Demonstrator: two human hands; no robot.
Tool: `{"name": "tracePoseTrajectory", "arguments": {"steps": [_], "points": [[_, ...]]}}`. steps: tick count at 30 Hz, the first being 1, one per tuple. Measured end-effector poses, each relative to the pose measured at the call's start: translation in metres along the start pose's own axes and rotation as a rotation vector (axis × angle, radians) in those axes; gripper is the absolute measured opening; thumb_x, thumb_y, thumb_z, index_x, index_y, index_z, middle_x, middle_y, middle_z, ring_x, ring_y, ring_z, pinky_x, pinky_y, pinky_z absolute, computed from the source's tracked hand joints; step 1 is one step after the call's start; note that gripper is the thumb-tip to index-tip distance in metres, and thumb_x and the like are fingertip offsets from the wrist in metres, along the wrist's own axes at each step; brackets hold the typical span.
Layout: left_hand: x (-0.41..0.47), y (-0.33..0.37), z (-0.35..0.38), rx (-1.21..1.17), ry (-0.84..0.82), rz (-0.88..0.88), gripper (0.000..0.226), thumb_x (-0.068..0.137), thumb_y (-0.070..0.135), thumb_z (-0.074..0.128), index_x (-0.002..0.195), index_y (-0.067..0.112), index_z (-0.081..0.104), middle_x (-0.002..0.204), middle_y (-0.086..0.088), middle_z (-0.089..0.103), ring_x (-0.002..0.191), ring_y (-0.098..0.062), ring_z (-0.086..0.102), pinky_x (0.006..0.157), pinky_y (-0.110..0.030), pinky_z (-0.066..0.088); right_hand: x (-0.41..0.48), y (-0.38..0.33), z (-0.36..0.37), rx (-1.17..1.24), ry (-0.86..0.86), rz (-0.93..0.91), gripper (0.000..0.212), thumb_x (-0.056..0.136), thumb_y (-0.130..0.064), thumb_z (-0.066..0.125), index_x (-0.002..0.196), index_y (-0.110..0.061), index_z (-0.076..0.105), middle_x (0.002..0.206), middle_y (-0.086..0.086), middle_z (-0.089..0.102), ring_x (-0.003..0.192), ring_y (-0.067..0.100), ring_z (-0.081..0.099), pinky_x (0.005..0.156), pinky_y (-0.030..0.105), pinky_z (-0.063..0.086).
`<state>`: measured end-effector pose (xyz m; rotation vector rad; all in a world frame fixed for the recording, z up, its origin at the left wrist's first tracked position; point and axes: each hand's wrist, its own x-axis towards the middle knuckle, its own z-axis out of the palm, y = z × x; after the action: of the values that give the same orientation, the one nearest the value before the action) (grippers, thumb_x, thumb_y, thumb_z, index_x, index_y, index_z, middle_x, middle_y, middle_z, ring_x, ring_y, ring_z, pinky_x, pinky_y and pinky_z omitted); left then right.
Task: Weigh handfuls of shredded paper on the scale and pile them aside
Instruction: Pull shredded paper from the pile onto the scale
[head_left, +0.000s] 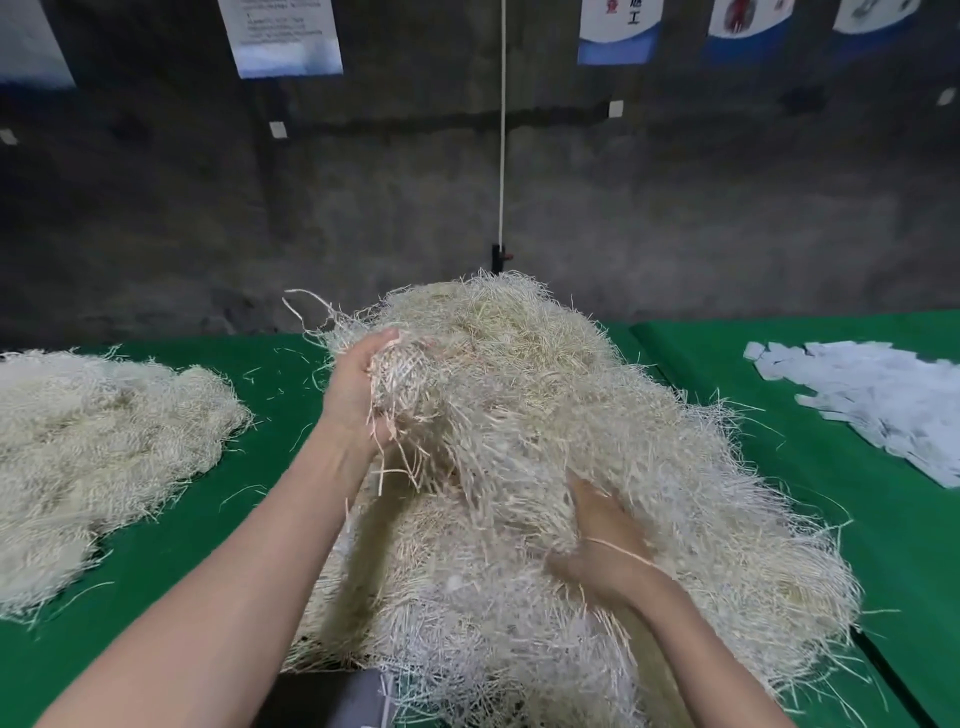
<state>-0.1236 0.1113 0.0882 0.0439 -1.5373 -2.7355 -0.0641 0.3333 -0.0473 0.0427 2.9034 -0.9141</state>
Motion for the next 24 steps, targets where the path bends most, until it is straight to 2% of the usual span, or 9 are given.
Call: {"name": "tracePoseTrajectory", "arguments": {"steps": [2, 6, 8, 11, 13, 16, 18, 21, 24], "points": [[-0.001, 0.001, -0.002, 0.093, 0.066, -0.028, 0.029, 0.081, 0.026, 0.067, 0.107, 0.017, 0.061, 0.103, -0.01, 0.064, 0.062, -0.019, 0.066, 0.047, -0.028, 0.052, -0.012, -0.022, -0.023, -0.095, -0.042, -0.059, 0.109, 0.068, -0.036, 0.079, 0.15, -0.033, 0.007, 0.152, -0.011, 0.027, 0.14, 0.017, 0.026, 0.116, 0.037, 0.021], [-0.007, 0.003, 0.006, 0.047, -0.047, -0.021, 0.034, 0.075, 0.03, 0.07, 0.104, 0.013, 0.066, 0.086, -0.009, 0.07, 0.06, -0.02, 0.067, 0.049, -0.027, 0.052, -0.01, -0.076, -0.047, 0.138, 0.223, -0.276, 0.104, 0.066, -0.051, 0.074, 0.144, -0.045, 0.006, 0.148, -0.025, 0.019, 0.134, 0.002, 0.024, 0.109, 0.032, 0.018], [-0.012, 0.005, 0.014, 0.007, -0.142, -0.006, 0.028, 0.068, 0.032, 0.07, 0.087, 0.012, 0.076, 0.082, -0.009, 0.071, 0.066, -0.022, 0.067, 0.057, -0.031, 0.056, 0.01, -0.097, -0.029, 0.322, 0.268, -0.299, 0.084, 0.079, -0.039, 0.069, 0.145, -0.039, 0.017, 0.139, -0.022, 0.033, 0.119, 0.002, 0.044, 0.104, 0.031, 0.036], [-0.008, 0.022, 0.015, -0.058, -0.169, 0.112, 0.015, 0.067, 0.027, 0.067, 0.061, 0.016, 0.075, 0.069, -0.005, 0.071, 0.06, -0.02, 0.068, 0.057, -0.035, 0.058, 0.039, -0.081, 0.014, 0.094, 0.218, -0.221, 0.044, 0.094, -0.02, 0.054, 0.136, -0.019, 0.04, 0.101, -0.013, 0.057, 0.078, 0.005, 0.06, 0.074, 0.019, 0.053], [-0.004, 0.027, 0.01, -0.068, -0.137, 0.159, 0.012, 0.072, 0.02, 0.066, 0.063, 0.015, 0.073, 0.066, -0.003, 0.069, 0.057, -0.019, 0.067, 0.053, -0.035, 0.058, 0.044, -0.045, 0.03, 0.017, 0.19, -0.12, 0.033, 0.097, -0.022, 0.049, 0.128, -0.015, 0.044, 0.102, -0.005, 0.062, 0.087, 0.012, 0.062, 0.081, 0.032, 0.055], [0.0, 0.01, -0.006, -0.036, 0.0, 0.12, 0.008, 0.082, 0.013, 0.062, 0.089, 0.009, 0.062, 0.079, -0.005, 0.07, 0.059, -0.019, 0.066, 0.049, -0.031, 0.056, 0.037, 0.005, 0.038, 0.038, 0.105, 0.045, 0.041, 0.096, -0.036, 0.047, 0.135, -0.025, 0.04, 0.127, 0.005, 0.056, 0.119, 0.024, 0.052, 0.103, 0.043, 0.04], [0.004, 0.0, -0.016, -0.053, 0.037, 0.093, 0.013, 0.087, 0.013, 0.058, 0.099, 0.007, 0.061, 0.085, -0.008, 0.067, 0.055, -0.017, 0.063, 0.042, -0.025, 0.051, 0.026, 0.024, 0.042, 0.119, 0.052, 0.138, 0.044, 0.098, -0.038, 0.04, 0.14, -0.04, 0.027, 0.135, 0.014, 0.049, 0.124, 0.032, 0.047, 0.106, 0.048, 0.036], [0.007, -0.003, -0.021, -0.159, 0.022, 0.059, 0.024, 0.077, 0.018, 0.064, 0.099, 0.007, 0.061, 0.082, -0.011, 0.068, 0.057, -0.022, 0.065, 0.043, -0.026, 0.051, 0.024, 0.039, 0.05, 0.079, 0.041, 0.113, 0.054, 0.096, -0.021, 0.048, 0.141, -0.036, 0.023, 0.128, 0.013, 0.054, 0.108, 0.029, 0.058, 0.092, 0.045, 0.05], [0.006, -0.008, -0.024, -0.165, 0.064, 0.076, 0.02, 0.078, 0.021, 0.065, 0.096, 0.013, 0.062, 0.085, -0.008, 0.063, 0.069, -0.024, 0.062, 0.051, -0.03, 0.052, 0.022, 0.046, 0.051, 0.05, 0.005, 0.114, 0.051, 0.097, -0.023, 0.042, 0.142, -0.034, 0.02, 0.112, 0.007, 0.057, 0.083, 0.019, 0.059, 0.076, 0.035, 0.051]]}}
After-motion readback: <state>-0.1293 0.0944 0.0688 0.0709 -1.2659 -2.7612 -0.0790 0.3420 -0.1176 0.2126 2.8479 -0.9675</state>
